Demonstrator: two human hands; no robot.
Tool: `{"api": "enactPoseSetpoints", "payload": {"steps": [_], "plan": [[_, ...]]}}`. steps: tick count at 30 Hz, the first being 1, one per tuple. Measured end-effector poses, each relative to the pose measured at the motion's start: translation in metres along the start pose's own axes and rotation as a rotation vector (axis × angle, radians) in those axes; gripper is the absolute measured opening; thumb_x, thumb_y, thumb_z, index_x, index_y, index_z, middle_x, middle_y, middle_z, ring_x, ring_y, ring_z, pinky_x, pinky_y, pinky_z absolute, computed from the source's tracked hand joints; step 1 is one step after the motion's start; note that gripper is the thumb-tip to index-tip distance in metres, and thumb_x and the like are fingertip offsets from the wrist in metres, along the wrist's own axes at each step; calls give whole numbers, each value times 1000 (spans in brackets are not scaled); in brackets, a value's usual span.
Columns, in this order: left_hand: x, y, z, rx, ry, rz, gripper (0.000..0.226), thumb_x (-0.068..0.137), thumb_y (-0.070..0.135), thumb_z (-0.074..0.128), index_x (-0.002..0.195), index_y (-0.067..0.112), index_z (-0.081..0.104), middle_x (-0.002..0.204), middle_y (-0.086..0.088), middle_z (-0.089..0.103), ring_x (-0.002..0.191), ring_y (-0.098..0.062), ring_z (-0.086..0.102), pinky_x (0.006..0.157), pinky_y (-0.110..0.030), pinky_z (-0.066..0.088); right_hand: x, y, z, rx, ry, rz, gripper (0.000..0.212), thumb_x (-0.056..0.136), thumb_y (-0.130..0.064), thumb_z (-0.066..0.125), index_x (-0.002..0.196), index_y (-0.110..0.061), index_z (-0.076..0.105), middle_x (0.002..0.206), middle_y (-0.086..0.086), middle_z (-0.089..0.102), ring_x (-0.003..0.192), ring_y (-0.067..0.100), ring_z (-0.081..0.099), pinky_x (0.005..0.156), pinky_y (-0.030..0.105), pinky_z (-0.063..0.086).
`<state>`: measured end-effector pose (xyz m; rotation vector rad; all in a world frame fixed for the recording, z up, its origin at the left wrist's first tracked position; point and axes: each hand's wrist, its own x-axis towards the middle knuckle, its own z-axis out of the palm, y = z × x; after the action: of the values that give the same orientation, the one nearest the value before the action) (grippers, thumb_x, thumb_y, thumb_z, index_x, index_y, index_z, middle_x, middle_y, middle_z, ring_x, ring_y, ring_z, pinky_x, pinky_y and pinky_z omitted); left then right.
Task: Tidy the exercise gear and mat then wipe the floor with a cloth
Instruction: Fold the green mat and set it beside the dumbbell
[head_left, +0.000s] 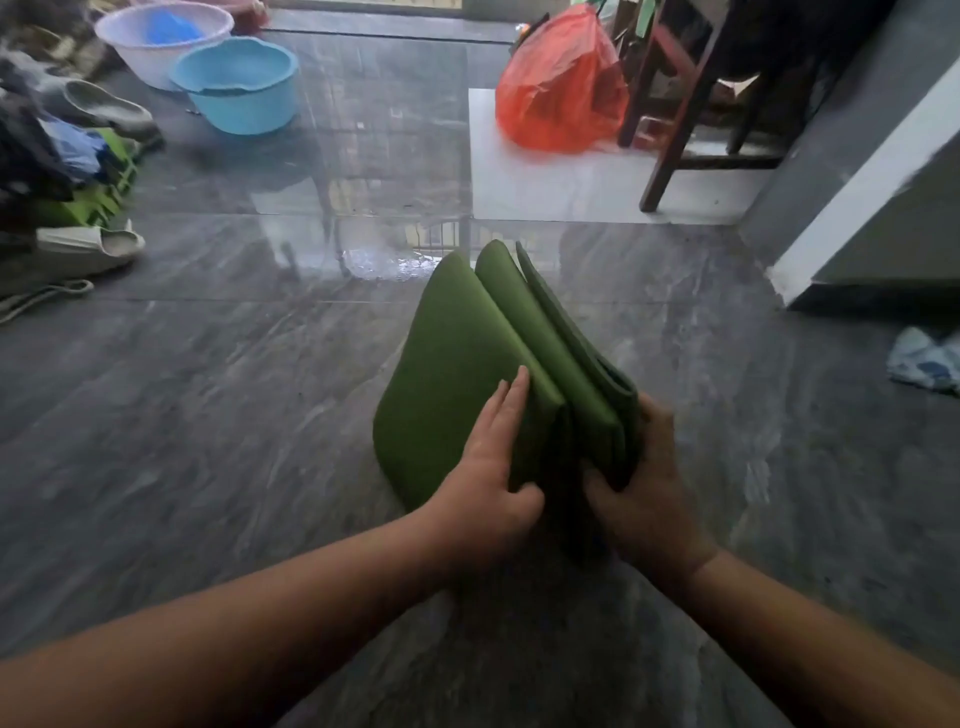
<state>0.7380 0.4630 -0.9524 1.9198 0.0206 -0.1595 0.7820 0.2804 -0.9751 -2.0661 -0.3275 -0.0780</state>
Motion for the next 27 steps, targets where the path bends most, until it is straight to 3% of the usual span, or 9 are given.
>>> {"api": "enactPoseSetpoints", "payload": {"steps": [1,3,9,12,14,18,21,24,27], "plan": [[1,5,10,-21,1,16,101,68,13,51,147,55,3,165,8,5,150,1,2,121,-19,10,-5,4,-5,19,13,16,71,77,-21,68,135,-43,32,125,-13,54,112,11,60,94,43,53],[3,10,27,-74,17,50,101,67,9,51,150,50,9,164,6,10,150,-1,6,121,-21,12,-13,5,-12,25,54,37,72,76,-29,71,136,-34,32,126,-14,52,115,3,57,97,29,50],[14,1,61,-225,-15,109,101,64,-2,47,154,37,23,160,3,28,149,-13,25,120,-51,26,-17,8,-22,149,262,131,75,71,-8,87,119,-35,37,121,-2,60,108,-1,63,88,17,51],[24,3,62,-248,-25,87,98,65,-1,44,153,36,23,157,7,33,145,-5,32,109,-35,44,-10,5,-24,151,371,138,65,73,-2,83,109,-39,44,103,-23,62,95,-14,61,79,7,46],[29,3,55,-232,-5,82,93,68,1,43,152,37,25,152,11,38,139,0,39,95,-19,48,-5,7,-24,152,403,154,64,73,-4,84,110,-41,47,99,-31,63,94,-13,62,82,11,48],[32,-14,22,-62,124,165,83,81,6,58,151,38,29,144,9,42,135,-7,42,109,-39,43,-4,2,-18,207,371,208,64,67,-27,86,120,-38,52,103,-17,67,97,3,66,88,32,55],[31,-34,-15,26,266,87,85,86,20,70,152,42,22,151,6,31,141,-16,34,116,-50,34,1,-6,-19,307,370,157,60,76,0,81,113,-36,52,103,-16,65,93,-7,64,82,15,51],[26,-47,-57,153,385,-65,95,84,26,76,153,42,12,159,2,16,148,-24,15,121,-51,15,11,-14,-24,414,309,158,61,79,7,75,120,-33,52,106,-13,68,98,0,67,82,18,55],[17,-50,-97,132,438,-178,108,79,35,80,153,44,1,164,5,2,151,-26,5,120,-54,13,20,-23,-27,460,200,207,58,79,5,74,121,-29,52,105,-12,68,93,-2,68,80,21,57]]}}
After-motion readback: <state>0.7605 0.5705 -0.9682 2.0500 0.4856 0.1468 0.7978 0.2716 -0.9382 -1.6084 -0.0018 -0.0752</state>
